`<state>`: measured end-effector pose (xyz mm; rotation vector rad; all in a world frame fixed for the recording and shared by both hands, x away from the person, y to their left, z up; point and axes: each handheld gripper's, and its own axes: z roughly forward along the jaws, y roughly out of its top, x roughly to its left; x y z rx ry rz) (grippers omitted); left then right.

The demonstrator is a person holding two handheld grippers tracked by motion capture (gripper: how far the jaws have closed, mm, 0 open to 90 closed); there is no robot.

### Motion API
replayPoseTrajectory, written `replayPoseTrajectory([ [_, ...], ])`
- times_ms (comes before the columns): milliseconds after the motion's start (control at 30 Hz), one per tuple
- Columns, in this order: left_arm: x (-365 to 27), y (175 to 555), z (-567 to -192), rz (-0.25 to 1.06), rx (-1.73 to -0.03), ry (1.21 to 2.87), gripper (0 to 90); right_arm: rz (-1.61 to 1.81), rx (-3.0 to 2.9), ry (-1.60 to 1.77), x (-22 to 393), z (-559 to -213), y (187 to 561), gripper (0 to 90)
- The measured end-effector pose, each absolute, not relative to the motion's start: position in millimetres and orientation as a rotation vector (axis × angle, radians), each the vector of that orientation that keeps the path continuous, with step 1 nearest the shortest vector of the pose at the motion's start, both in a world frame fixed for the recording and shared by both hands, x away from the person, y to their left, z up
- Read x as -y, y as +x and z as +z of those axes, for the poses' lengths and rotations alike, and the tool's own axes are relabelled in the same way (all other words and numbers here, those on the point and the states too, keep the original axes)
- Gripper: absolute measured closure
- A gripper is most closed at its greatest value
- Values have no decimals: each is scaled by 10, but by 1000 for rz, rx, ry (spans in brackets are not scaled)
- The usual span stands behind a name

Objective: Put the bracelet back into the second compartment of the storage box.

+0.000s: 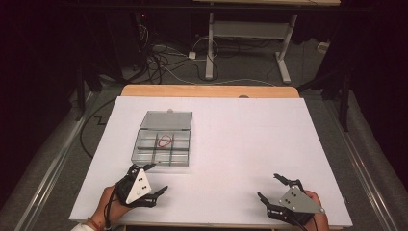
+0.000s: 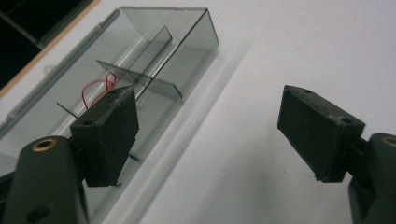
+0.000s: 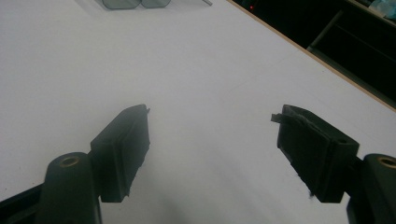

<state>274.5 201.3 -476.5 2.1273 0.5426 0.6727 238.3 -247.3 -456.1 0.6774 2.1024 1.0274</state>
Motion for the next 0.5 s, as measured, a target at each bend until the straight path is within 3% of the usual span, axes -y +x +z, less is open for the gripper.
replayPoseTrajectory([
  [500,-2052,2709,-4829,660,-595,2144,196,1031,-2091,667,2490,-4529,2352,258],
])
